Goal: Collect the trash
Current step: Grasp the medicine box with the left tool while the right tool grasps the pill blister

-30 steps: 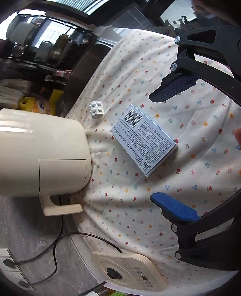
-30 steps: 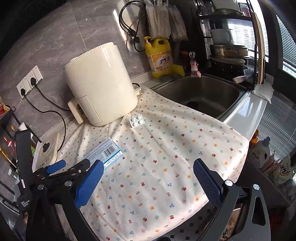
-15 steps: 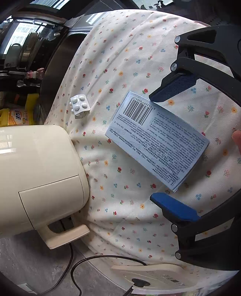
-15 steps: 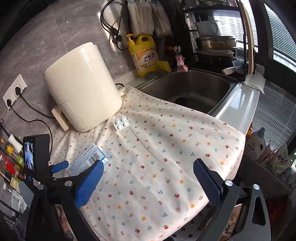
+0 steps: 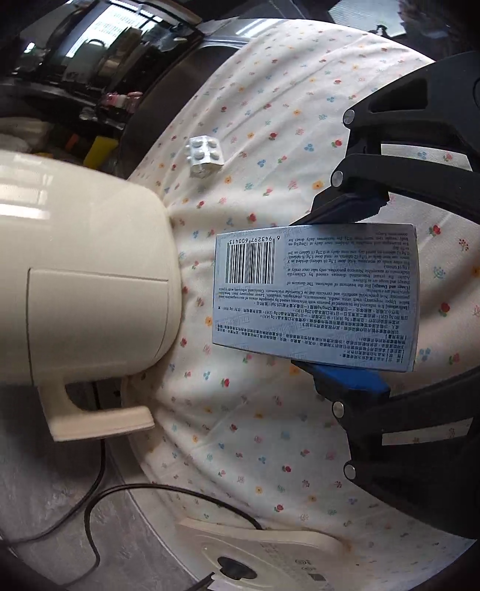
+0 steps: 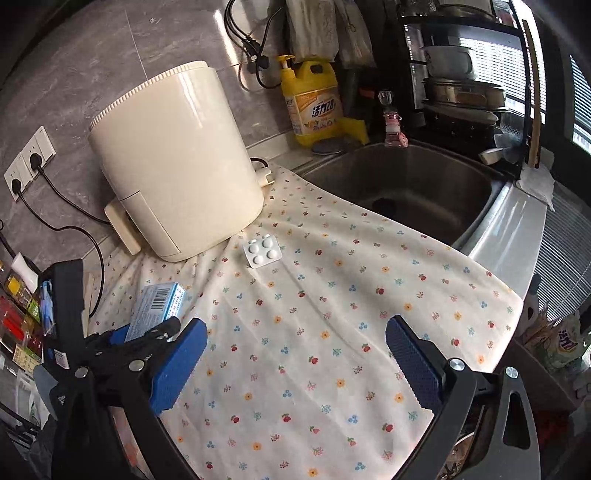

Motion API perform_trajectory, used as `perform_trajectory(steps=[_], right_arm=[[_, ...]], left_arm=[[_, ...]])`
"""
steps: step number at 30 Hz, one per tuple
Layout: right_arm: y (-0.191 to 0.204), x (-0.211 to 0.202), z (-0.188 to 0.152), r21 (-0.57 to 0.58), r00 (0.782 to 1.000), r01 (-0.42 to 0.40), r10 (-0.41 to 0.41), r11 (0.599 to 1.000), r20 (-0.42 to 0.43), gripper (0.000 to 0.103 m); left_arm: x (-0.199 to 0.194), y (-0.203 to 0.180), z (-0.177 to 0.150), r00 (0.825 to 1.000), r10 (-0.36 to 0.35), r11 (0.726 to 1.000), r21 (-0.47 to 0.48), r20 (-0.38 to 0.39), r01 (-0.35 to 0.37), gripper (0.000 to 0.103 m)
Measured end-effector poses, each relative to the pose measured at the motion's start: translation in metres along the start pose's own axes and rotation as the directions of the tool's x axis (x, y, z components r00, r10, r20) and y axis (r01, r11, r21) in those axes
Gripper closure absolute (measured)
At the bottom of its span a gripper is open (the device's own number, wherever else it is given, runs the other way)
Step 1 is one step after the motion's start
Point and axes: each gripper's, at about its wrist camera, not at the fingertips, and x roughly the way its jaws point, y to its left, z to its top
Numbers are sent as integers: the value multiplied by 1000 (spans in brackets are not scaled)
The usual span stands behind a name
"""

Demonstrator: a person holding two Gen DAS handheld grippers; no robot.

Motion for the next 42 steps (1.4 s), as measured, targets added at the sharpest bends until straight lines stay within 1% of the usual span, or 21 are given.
perform_trajectory(steps=[4, 6, 9, 10, 12, 14, 16, 18, 25, 28, 29, 30, 31, 34, 36, 42], right_arm=[[12, 19, 14, -41, 1000, -12, 12, 999, -8, 12], [17, 29, 21, -60, 1000, -19, 18, 998, -14, 17], [25, 45, 32, -93, 999, -36, 34, 995, -26, 20], [28, 50, 35, -107, 999, -42, 39, 993, -32, 21], [35, 61, 41, -138, 997, -61, 55, 989, -49, 26], [39, 71, 46, -158, 996, -69, 60, 985, -59, 28], [43, 83, 51, -176, 996, -71, 60, 982, -70, 29], [44, 96, 55, -182, 994, -72, 56, 981, -91, 33], [49, 135, 61, -224, 991, -61, 32, 973, -131, 36], [50, 153, 62, -235, 988, -51, 15, 971, -153, 37], [50, 159, 61, -238, 986, -50, 11, 970, -165, 46], [51, 166, 60, -248, 982, -57, 10, 967, -186, 63], [52, 167, 59, -264, 983, -48, -2, 963, -186, 63], [52, 157, 59, -239, 983, -82, 39, 968, -181, 63], [53, 149, 56, -243, 986, -73, 33, 967, -165, 63], [49, 118, 46, -216, 987, -93, 62, 972, -145, 63]], left_arm=[[-9, 6, 11, 998, 27, 999, -46, 57, -24, 39], [-7, 6, 17, 997, 34, 998, -62, 73, -30, 39], [-4, 5, 25, 995, 46, 996, -87, 86, -38, 39], [-2, 6, 27, 995, 50, 994, -97, 88, -42, 39], [2, 7, 31, 994, 64, 992, -117, 90, -53, 39], [5, 10, 35, 992, 82, 987, -144, 94, -68, 39], [9, 15, 38, 991, 101, 981, -174, 91, -84, 39], [13, 20, 40, 990, 117, 973, -209, 85, -97, 39], [24, 26, 42, 984, 161, 950, -283, 82, -132, 39], [30, 27, 41, 984, 165, 944, -300, 68, -137, 39], [32, 27, 40, 985, 162, 943, -304, 61, -136, 39], [32, 28, 40, 986, 157, 943, -306, 57, -132, 39], [33, 29, 39, 987, 153, 943, -307, 55, -129, 39], [30, 28, 36, 987, 148, 945, -303, 62, -123, 39], [27, 28, 34, 988, 140, 947, -300, 66, -114, 39], [9, 19, 25, 989, 119, 955, -282, 83, -91, 39]])
